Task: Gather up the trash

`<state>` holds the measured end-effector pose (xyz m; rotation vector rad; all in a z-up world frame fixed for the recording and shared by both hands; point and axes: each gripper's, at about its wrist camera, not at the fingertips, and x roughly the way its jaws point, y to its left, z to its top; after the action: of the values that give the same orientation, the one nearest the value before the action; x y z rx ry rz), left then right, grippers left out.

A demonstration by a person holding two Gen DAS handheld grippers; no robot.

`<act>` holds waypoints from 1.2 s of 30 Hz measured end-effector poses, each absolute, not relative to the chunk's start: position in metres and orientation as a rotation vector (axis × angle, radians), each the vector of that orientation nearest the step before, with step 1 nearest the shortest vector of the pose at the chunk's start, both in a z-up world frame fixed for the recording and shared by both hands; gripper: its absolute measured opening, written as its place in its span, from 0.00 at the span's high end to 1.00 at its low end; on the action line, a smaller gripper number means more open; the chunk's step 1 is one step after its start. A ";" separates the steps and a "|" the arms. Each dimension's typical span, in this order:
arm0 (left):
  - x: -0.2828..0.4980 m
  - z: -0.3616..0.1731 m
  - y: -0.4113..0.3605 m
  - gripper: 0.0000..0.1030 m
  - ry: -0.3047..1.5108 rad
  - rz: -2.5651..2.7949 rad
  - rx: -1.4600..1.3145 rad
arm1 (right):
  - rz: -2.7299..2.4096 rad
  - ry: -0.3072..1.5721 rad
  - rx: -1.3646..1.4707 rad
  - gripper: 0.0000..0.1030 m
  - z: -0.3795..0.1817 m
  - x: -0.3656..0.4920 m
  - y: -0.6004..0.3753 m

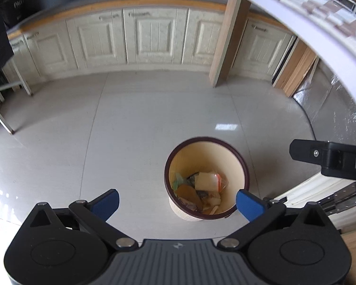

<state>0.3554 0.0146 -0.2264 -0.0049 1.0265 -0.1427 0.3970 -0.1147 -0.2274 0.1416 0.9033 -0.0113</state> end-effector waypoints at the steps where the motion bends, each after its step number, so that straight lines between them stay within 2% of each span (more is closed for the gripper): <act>1: 0.350 -0.218 0.015 0.00 1.013 -0.145 -0.005 | -0.009 0.893 0.138 0.00 -0.218 0.390 -0.114; 22: 0.211 -0.062 0.008 0.00 0.753 -0.178 -0.017 | 0.067 0.629 0.094 0.00 -0.059 0.236 -0.138; 36: 0.132 -0.010 -0.009 0.00 0.649 -0.123 -0.043 | 0.063 0.518 0.064 0.00 -0.021 0.141 -0.176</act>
<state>0.1318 -0.0092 -0.0101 -0.0434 0.6485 -0.1230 0.1413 -0.1757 -0.0211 0.0639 0.5181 0.0629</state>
